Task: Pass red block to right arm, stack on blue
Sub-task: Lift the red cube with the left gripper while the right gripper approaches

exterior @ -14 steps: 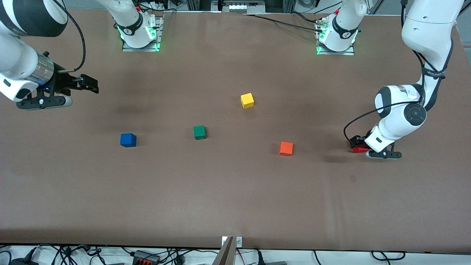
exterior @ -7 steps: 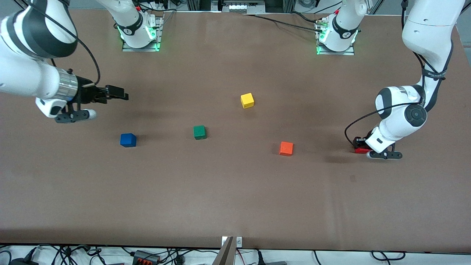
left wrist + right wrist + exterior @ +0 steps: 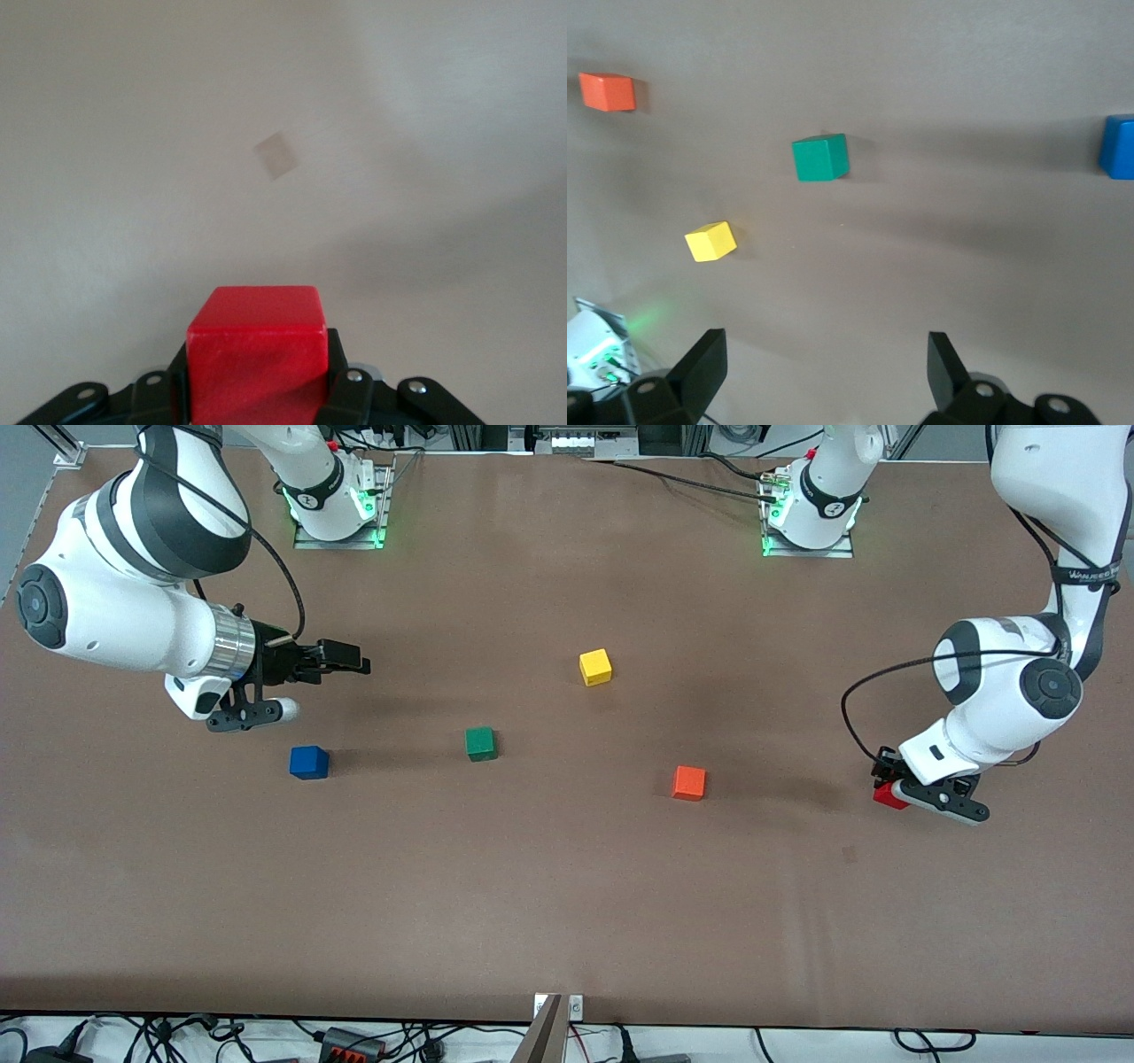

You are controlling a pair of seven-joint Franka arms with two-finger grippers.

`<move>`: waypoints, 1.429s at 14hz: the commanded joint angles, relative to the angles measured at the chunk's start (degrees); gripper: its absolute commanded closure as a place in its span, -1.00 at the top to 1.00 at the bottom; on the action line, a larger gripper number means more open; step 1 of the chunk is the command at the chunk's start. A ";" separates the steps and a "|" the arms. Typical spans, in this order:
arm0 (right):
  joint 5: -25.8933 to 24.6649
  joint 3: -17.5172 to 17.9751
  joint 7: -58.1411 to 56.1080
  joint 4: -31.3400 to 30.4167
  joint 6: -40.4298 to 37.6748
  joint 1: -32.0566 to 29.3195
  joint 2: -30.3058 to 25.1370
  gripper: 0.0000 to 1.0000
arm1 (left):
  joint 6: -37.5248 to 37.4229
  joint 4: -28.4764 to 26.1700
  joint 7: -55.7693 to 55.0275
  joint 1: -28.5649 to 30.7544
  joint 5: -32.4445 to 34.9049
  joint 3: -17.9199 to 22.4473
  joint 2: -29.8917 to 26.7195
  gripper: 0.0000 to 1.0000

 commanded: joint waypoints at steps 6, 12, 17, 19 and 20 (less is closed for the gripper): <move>24.84 -0.14 -0.70 0.55 0.39 -0.03 5.69 1.00 | -21.55 12.73 18.29 0.19 -20.20 -5.35 -0.64 -0.68; 42.85 -0.14 -4.90 2.58 1.01 -0.12 9.47 1.00 | -30.51 15.80 24.02 0.54 -35.98 -15.09 -1.26 -0.75; 56.59 -0.32 -20.19 2.58 -0.13 -0.74 14.31 1.00 | -28.87 18.01 31.72 -1.03 -50.28 -22.93 -0.65 -0.81; 60.71 -0.40 -22.14 2.58 -3.36 -0.74 16.07 1.00 | -23.87 17.83 40.15 -2.88 -55.30 -25.21 -0.64 -0.83; 63.43 -0.40 -22.50 2.58 -5.39 -0.82 16.60 1.00 | -22.02 17.83 43.93 -3.41 -56.63 -26.18 -0.21 -0.83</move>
